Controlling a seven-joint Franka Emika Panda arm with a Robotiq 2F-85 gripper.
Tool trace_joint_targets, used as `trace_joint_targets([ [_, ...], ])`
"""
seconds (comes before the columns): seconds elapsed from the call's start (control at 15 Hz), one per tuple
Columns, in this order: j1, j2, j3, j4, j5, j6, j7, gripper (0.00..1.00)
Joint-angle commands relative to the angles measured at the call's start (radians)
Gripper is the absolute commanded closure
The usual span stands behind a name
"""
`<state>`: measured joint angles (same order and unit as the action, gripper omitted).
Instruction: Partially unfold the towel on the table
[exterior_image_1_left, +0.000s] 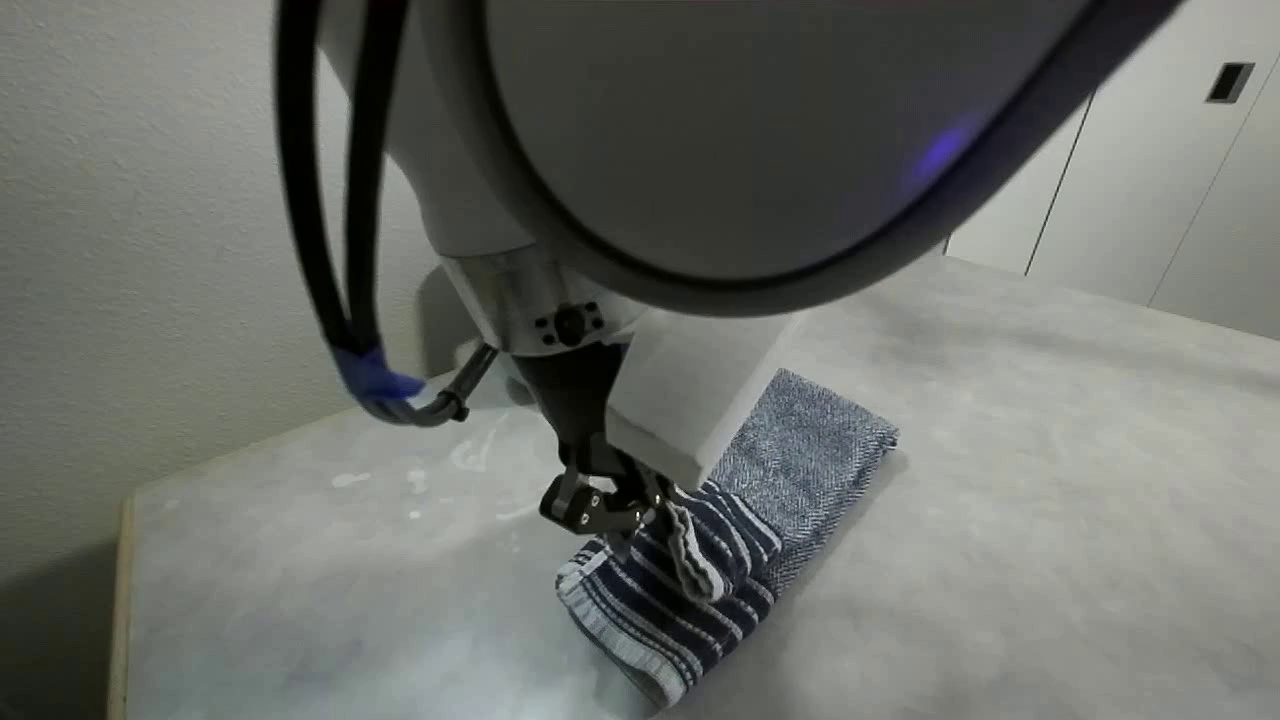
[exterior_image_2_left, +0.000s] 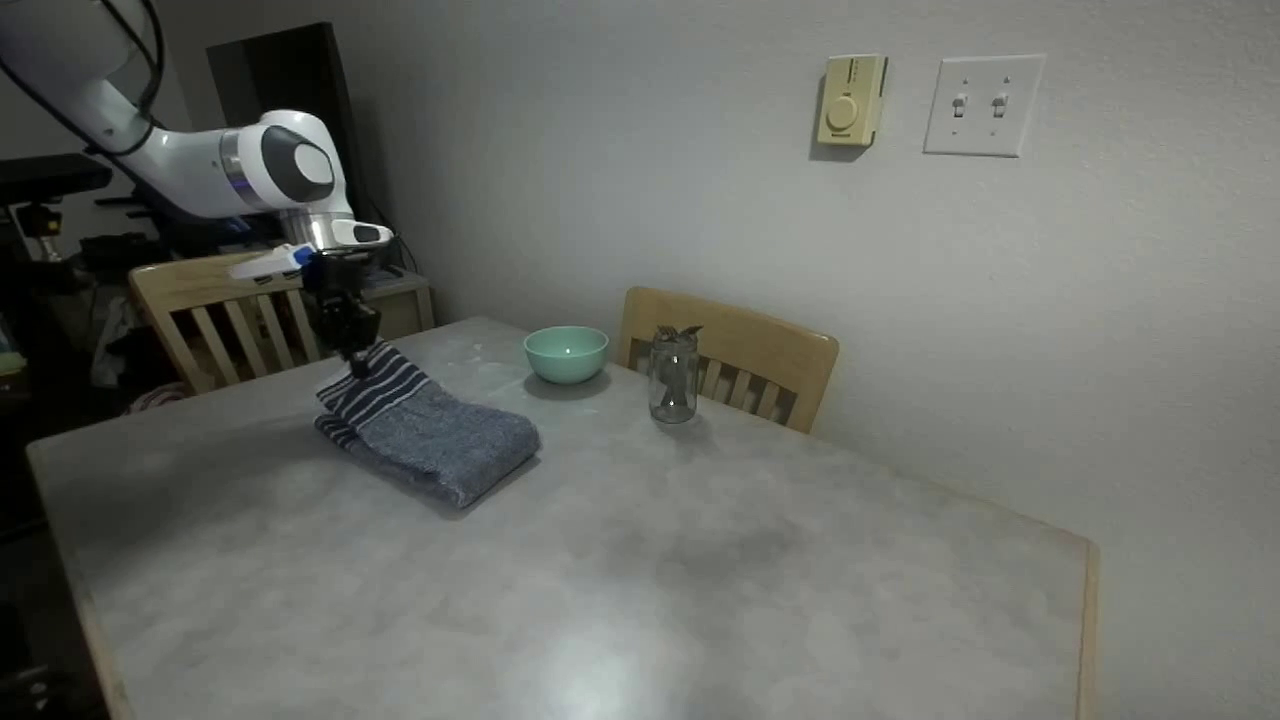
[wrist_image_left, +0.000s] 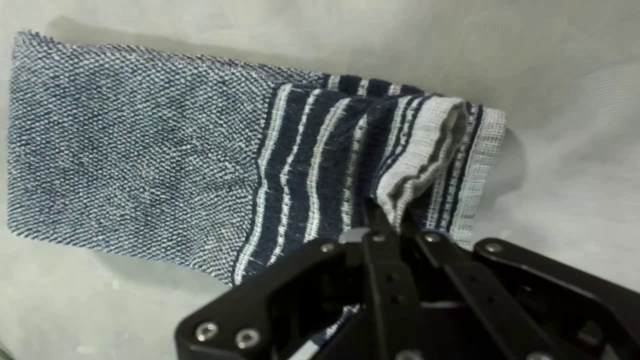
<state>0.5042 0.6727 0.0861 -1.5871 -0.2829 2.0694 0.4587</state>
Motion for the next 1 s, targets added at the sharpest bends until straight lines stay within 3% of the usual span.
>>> trace_joint_targets([
  [0.0, 0.003, -0.055, -0.012, -0.002, -0.051, -0.072, -0.035, 0.98],
  [0.47, -0.002, -0.126, -0.013, -0.008, -0.139, -0.162, -0.019, 0.98],
  [0.93, -0.016, -0.156, -0.008, -0.017, -0.185, -0.328, 0.016, 0.98],
])
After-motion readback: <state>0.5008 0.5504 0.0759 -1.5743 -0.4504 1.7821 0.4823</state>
